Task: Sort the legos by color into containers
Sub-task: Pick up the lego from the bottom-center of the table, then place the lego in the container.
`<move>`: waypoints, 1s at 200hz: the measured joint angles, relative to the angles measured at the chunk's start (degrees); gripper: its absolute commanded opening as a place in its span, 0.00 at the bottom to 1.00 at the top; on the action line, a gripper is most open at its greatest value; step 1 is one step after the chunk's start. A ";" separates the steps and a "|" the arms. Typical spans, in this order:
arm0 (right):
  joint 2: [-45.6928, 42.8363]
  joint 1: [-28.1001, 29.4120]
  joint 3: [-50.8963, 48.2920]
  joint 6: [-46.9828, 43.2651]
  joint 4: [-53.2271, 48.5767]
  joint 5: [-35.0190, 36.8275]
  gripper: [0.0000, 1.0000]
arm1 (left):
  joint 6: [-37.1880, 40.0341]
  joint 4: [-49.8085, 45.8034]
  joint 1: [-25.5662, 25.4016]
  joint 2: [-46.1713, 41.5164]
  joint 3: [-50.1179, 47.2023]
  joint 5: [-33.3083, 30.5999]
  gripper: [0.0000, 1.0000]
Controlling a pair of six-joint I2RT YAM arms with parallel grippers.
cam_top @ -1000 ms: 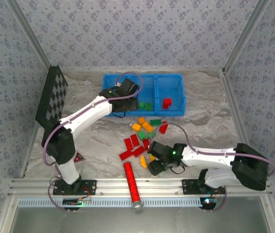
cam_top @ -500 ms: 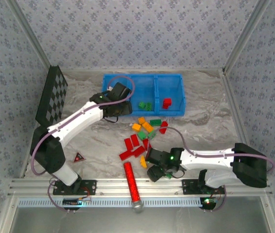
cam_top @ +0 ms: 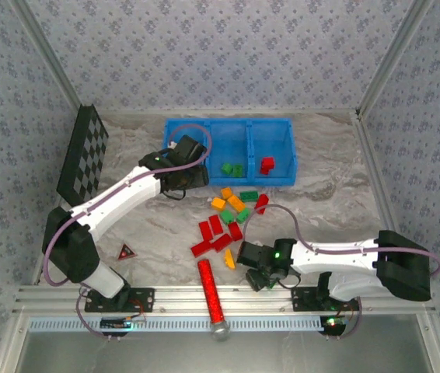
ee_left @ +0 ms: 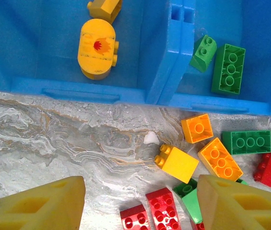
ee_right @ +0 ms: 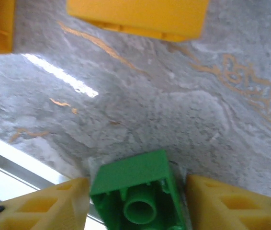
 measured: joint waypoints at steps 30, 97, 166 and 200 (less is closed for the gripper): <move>-0.28 -0.04 -0.24 1.53 -0.50 1.40 0.31 | -0.35 -0.28 -0.09 -0.04 0.00 0.15 0.64; -13.97 -10.49 -0.74 0.96 -7.52 -0.35 0.27 | -4.31 -7.48 -9.70 -1.86 -0.98 3.08 0.63; -16.11 -36.87 17.59 -11.04 -9.16 -1.62 0.26 | -17.73 -6.08 -21.68 -2.91 -9.92 9.05 0.63; -4.96 -40.76 28.09 -18.18 -5.73 -0.39 0.26 | -23.34 -0.61 -24.39 -0.59 -12.13 12.20 0.63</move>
